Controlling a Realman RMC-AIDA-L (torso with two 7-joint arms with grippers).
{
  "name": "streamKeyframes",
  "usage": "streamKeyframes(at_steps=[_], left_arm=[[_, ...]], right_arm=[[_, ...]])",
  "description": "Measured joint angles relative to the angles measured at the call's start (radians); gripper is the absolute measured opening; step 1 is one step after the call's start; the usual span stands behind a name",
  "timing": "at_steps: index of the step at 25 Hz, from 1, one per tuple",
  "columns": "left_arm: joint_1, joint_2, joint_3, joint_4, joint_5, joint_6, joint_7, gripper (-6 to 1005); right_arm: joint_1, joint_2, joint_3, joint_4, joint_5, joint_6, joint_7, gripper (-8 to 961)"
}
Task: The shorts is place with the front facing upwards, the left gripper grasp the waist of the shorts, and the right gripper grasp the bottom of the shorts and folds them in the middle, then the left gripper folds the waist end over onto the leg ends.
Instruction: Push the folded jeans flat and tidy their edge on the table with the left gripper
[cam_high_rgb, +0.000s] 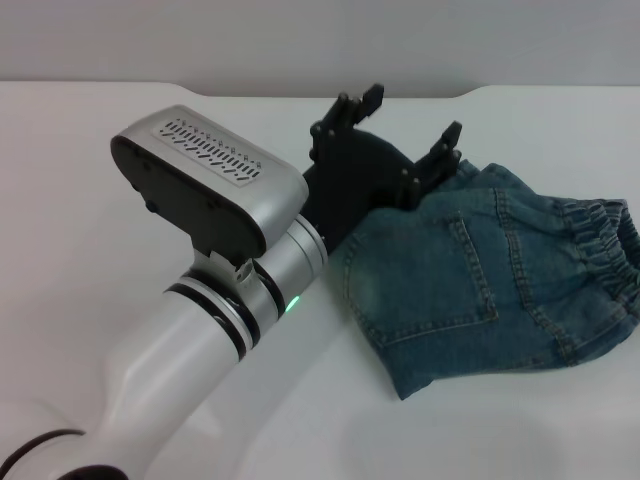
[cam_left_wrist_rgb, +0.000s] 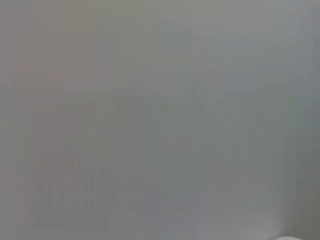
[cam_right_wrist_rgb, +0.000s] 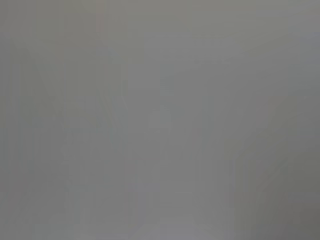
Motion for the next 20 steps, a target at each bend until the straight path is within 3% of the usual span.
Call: streamKeyframes(at_steps=[4, 15, 18, 20], left_arm=[[-0.032, 0.001, 0.014, 0.049, 0.001, -0.031, -0.084, 841], [-0.060, -0.004, 0.214, 0.235, 0.004, 0.160, -0.182, 774], [-0.069, -0.008, 0.242, 0.276, 0.003, 0.212, -0.221, 637], [-0.097, -0.011, 0.281, 0.343, 0.003, 0.261, -0.350, 546]], right_arm=[[-0.037, 0.000, 0.011, -0.006, 0.006, 0.005, 0.000, -1], [-0.059, 0.001, 0.037, -0.022, 0.003, 0.005, 0.000, -1], [-0.050, 0.001, 0.041, -0.023, 0.001, 0.001, 0.000, -1], [-0.043, 0.001, 0.045, -0.023, 0.000, -0.001, 0.000, -1]])
